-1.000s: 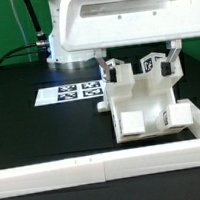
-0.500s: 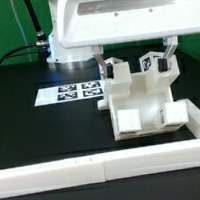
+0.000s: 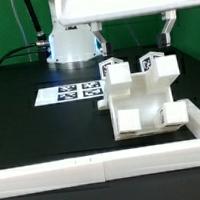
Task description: Assemble chair
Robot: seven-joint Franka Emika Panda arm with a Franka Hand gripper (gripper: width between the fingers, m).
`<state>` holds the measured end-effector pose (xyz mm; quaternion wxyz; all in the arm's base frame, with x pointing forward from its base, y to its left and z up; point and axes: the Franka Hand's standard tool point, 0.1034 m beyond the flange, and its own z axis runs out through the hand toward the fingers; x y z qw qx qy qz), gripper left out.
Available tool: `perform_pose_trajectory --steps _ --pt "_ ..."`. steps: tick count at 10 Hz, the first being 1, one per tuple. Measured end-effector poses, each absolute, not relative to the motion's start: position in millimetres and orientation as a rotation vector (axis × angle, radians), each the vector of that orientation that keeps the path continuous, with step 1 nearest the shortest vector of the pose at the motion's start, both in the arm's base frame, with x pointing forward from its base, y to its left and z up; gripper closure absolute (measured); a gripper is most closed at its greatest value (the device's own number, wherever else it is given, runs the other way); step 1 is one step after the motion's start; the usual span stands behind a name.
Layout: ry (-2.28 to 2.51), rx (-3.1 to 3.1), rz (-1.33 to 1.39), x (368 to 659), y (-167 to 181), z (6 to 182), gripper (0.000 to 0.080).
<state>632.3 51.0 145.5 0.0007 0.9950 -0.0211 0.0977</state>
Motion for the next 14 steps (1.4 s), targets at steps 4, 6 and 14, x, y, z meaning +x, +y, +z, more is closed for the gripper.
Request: perform_pose_trajectory --steps 4,6,14 --pt "-0.071 3.124 0.297 623 48 138.8 0.0150" --pt "-0.055 3.123 0.283 616 54 131.7 0.0150" --pt "-0.064 3.103 0.279 624 44 117.0 0.0150"
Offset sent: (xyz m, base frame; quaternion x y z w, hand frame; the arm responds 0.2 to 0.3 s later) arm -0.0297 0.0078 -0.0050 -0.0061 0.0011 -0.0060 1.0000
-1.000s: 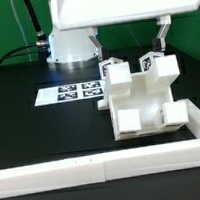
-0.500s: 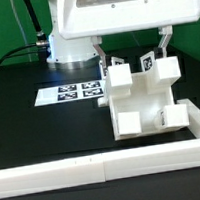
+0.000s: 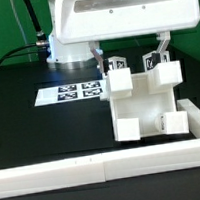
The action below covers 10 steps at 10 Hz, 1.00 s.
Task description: Assemble chair
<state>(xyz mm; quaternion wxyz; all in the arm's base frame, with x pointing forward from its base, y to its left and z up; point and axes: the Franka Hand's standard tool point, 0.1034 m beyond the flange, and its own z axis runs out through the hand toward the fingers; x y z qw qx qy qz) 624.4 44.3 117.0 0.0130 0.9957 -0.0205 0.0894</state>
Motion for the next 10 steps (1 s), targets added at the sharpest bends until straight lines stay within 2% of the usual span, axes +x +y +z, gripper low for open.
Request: perform_pose_trajectory --steps 4,10 --pt "-0.071 3.079 0.296 647 45 103.3 0.0150" --pt "-0.073 3.073 0.314 659 42 104.7 0.0150"
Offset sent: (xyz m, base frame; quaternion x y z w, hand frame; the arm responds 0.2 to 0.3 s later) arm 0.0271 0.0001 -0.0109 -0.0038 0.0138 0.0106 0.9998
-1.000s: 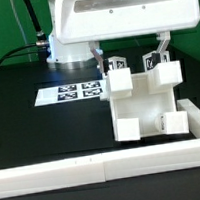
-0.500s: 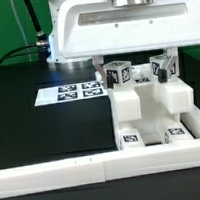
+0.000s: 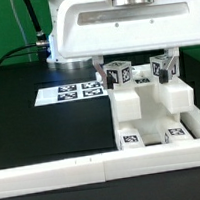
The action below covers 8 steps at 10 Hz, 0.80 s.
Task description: Assemble chair
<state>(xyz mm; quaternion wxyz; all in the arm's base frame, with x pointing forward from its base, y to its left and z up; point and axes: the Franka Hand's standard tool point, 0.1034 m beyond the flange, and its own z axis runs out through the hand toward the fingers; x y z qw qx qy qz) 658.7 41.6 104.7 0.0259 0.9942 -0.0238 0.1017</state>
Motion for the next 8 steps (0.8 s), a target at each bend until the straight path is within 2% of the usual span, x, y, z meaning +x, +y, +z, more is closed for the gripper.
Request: perform_pose_trajectory --steps 5,6,8 --pt "-0.083 3.071 0.315 660 33 106.7 0.0150" --pt "-0.092 3.076 0.308 659 31 112.7 0.0150" --pt "-0.123 3.102 0.270 654 26 136.3 0.0150"
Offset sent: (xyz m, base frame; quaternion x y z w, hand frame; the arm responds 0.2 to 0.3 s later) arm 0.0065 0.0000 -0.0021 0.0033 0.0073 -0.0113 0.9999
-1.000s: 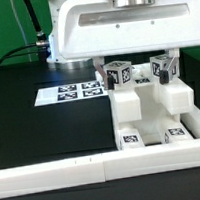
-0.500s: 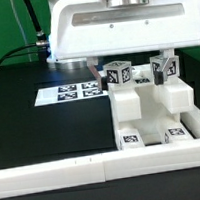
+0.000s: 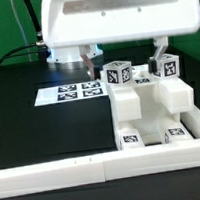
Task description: Assemble chair
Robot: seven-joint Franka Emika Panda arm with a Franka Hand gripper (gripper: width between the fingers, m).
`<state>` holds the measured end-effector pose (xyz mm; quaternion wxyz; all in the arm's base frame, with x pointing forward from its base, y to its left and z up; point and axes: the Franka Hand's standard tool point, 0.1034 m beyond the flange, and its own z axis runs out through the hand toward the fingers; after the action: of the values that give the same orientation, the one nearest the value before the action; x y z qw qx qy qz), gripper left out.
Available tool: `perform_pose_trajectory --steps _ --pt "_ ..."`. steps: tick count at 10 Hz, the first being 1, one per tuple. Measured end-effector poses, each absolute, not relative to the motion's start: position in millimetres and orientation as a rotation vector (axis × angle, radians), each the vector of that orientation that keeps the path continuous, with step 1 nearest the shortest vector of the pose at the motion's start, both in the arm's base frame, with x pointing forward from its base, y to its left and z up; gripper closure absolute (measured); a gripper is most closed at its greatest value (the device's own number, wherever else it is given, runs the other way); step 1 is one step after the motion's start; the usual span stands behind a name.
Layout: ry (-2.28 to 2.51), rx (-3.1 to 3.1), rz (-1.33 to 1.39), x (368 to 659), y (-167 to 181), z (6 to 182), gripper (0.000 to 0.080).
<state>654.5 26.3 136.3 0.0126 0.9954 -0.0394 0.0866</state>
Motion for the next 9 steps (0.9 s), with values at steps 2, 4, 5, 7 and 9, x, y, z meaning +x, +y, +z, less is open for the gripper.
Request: perform_pose_trajectory --steps 2,4,5,7,9 --pt "-0.145 3.131 0.246 648 25 160.0 0.0150" --pt "-0.158 3.138 0.246 633 25 161.1 0.0150" --pt "-0.157 3.138 0.240 633 25 159.9 0.0150" --pt "-0.158 3.141 0.213 631 24 159.2 0.0150" --pt "0.018 3.147 0.122 628 18 151.9 0.0150"
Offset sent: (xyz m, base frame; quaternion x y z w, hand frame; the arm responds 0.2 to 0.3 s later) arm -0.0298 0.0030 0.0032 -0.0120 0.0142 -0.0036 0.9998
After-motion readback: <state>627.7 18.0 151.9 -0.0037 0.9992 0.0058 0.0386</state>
